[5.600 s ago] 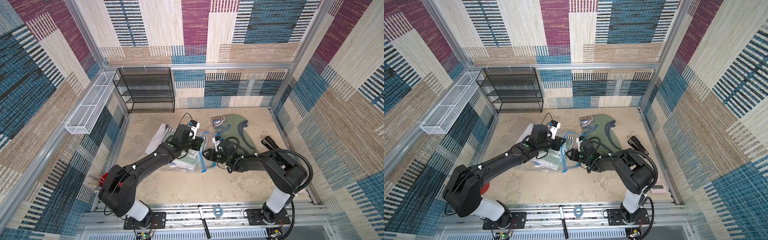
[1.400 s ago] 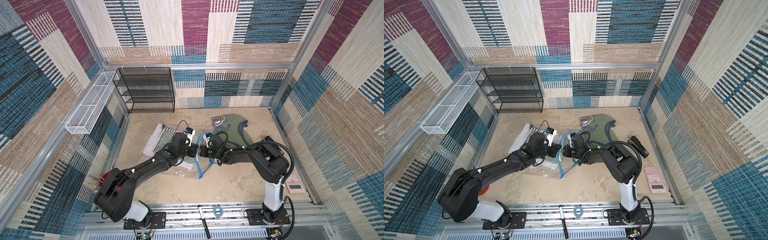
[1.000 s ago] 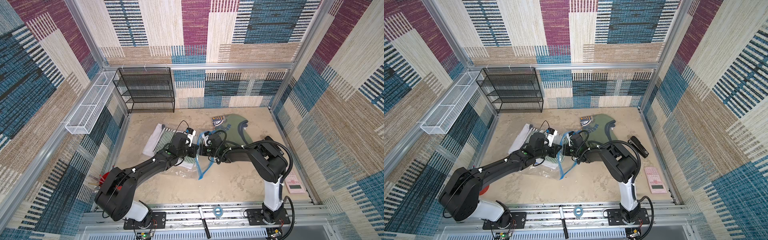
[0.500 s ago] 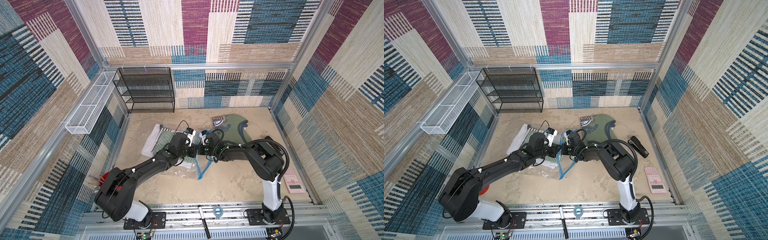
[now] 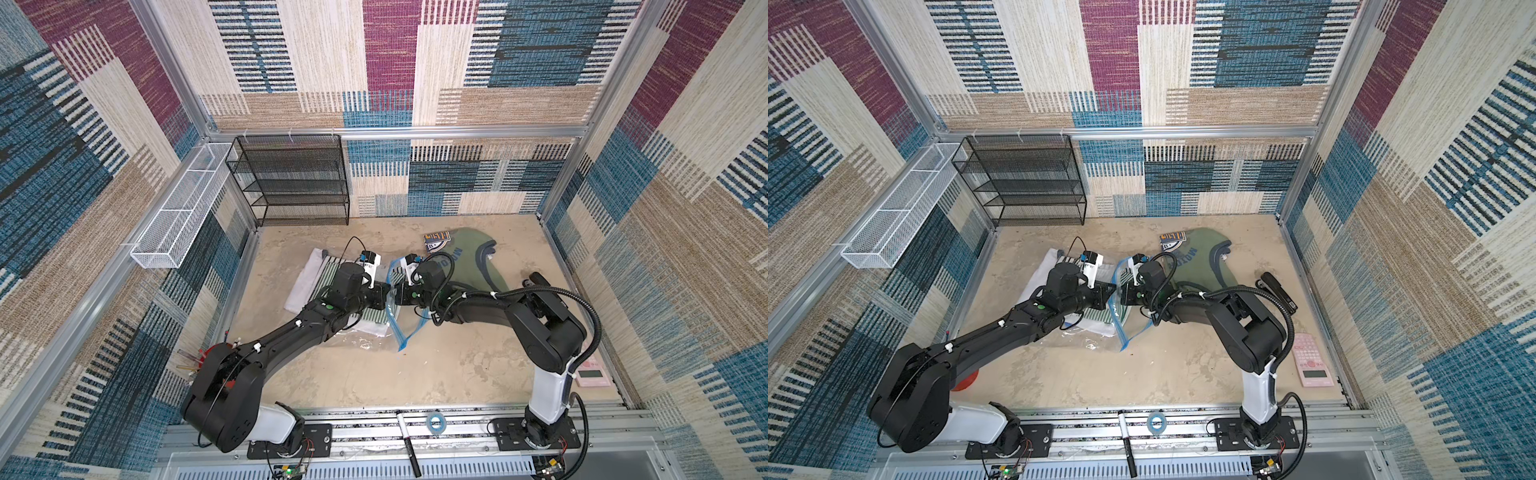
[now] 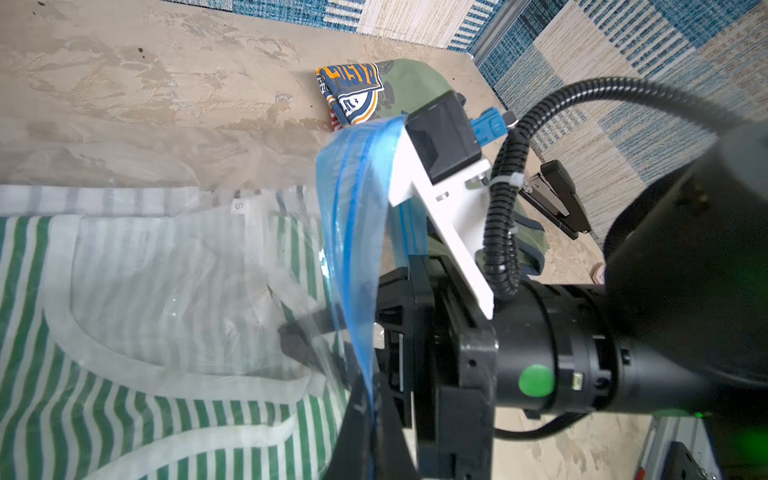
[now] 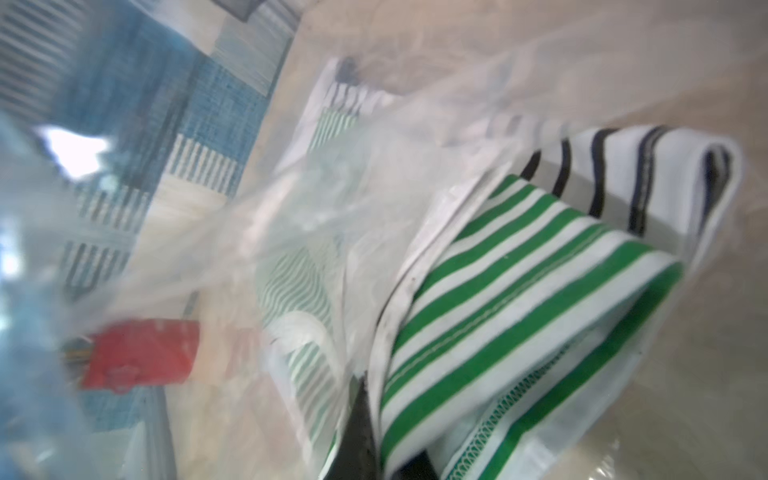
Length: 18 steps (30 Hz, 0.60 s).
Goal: Take the tank top out of the vacuum bag
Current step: Take out the tank top from the vacuum bag.
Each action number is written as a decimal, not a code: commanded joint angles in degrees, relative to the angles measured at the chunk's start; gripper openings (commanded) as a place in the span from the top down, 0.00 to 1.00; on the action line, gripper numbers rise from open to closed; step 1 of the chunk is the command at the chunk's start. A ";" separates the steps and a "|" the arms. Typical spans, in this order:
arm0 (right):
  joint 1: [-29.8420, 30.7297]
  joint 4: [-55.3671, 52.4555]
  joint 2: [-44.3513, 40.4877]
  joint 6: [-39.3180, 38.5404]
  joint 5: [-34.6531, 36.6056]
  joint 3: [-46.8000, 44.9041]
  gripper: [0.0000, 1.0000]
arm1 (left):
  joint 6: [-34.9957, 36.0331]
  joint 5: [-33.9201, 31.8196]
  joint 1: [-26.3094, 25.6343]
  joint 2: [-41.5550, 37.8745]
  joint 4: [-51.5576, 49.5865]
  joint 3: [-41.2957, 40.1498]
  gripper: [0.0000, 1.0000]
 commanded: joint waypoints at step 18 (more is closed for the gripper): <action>-0.27 -5.88 2.92 0.90 8.36 0.30 0.63 | 0.20 -0.28 0.04 0.00 -0.51 0.10 1.00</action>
